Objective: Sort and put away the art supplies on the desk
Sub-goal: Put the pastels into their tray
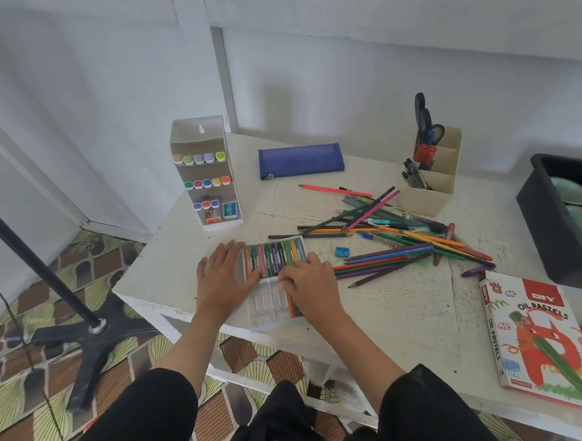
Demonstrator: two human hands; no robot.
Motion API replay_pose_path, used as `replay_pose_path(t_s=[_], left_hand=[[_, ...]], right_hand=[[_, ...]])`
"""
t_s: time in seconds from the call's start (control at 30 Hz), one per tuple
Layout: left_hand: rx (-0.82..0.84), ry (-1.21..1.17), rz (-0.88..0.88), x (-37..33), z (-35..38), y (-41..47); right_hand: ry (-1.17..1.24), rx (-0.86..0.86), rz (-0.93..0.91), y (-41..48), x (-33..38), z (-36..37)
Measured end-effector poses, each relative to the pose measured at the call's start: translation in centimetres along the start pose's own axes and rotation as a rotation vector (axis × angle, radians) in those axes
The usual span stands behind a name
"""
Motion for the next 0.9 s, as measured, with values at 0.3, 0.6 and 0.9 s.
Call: replay_pose_path(t_s=[0.3,0.6,0.9], left_hand=[[-0.011,0.002,0.005,0.0,0.0,0.0],[0.000,0.013,0.001,0.2,0.2,0.1],[-0.001,0.010,0.005,0.2,0.2,0.1]], right_hand=[[-0.081,-0.069,-0.071,-1.1,-1.1,0.7],[-0.060,-0.139,-0.128,-3.7,-1.4,0.9],[-0.059,-0.156,-0.102,-3.8,-1.4,0.6]])
Point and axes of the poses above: each hand's wrist, its own y-axis towards the middle knuckle, its own z-axis out of the palm, x = y × z, the point moved 4 cm from there along y, towards the middle knuckle, and after that the axes turned 6 degrees about -z, right-handed, at the moved point
